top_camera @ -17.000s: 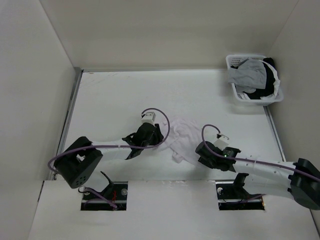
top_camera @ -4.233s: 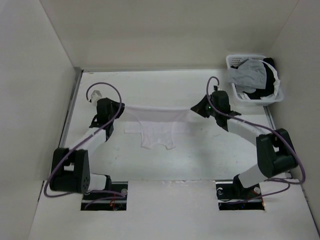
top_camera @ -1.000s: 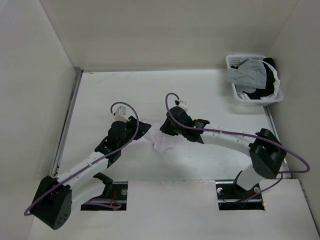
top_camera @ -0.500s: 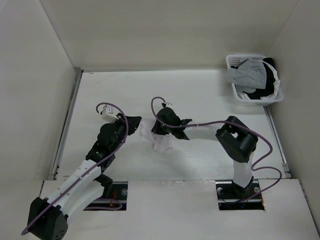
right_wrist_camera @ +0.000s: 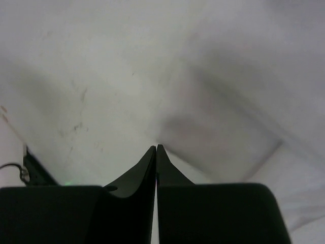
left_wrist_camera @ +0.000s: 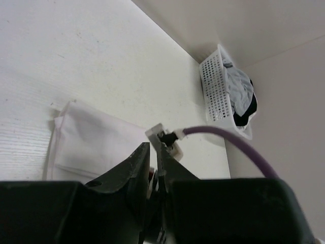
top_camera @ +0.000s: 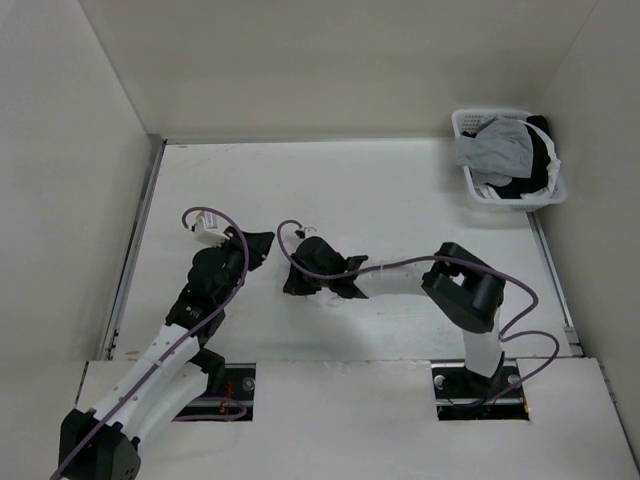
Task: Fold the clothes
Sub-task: Fold the tank top
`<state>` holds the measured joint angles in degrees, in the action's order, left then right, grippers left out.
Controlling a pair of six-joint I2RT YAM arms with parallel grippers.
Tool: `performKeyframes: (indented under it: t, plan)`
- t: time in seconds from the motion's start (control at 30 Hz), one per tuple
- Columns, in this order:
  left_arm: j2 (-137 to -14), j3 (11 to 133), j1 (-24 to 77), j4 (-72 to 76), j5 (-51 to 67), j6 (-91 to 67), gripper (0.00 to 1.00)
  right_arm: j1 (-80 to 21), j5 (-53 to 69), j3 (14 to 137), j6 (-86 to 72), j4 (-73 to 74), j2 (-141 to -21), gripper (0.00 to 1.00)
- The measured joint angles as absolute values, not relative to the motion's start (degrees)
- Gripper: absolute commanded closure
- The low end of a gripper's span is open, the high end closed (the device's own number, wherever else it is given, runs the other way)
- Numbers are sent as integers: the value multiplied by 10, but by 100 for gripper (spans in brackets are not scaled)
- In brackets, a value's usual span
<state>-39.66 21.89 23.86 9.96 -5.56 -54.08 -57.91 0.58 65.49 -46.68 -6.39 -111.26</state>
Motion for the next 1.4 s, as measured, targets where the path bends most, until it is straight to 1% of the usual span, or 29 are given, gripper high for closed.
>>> performKeyframes:
  t: [0.1, 0.2, 0.3, 0.37, 0.43, 0.57, 0.6, 0.7, 0.73, 0.9, 0.97, 1.07, 1.2, 1.4]
  plan:
    - [-394, 219, 223, 95, -52, -538, 82, -595, 16, 650, -461, -58, -1110, 90]
    - [-394, 219, 205, 87, -45, -534, 77, -593, 17, 618, -456, -51, -1076, 88]
    - [-394, 219, 192, 78, -41, -531, 71, -582, 17, 576, -449, -47, -1004, 86]
    - [-394, 217, 186, 74, -40, -529, 66, -567, 17, 545, -446, -55, -939, 83]
    - [-395, 213, 183, 70, -38, -524, 61, -545, 14, 512, -443, -78, -871, 79]
    - [-406, 204, 183, 59, -34, -508, 53, -481, -16, 429, -435, -132, -761, 66]
    - [-409, 202, 183, 53, -34, -503, 51, -460, -27, 404, -433, -144, -741, 61]
    - [-414, 195, 180, 36, -34, -489, 44, -397, -54, 344, -431, -162, -701, 40]
    - [-415, 193, 177, 29, -35, -486, 42, -374, -61, 327, -429, -167, -694, 35]
    - [-416, 178, 157, 8, -41, -480, 35, -277, -77, 296, -420, -196, -694, 23]
    - [-425, 178, 149, 6, -42, -479, 34, -252, -79, 289, -416, -226, -704, 21]
    - [-440, 178, 139, 4, -41, -477, 30, -229, -81, 264, -413, -276, -717, 18]
    - [-439, 178, 135, 2, -41, -474, 28, -221, -79, 236, -413, -289, -715, 17]
    - [-461, 178, 138, 3, -38, -462, 28, -212, -75, 221, -414, -308, -679, 17]
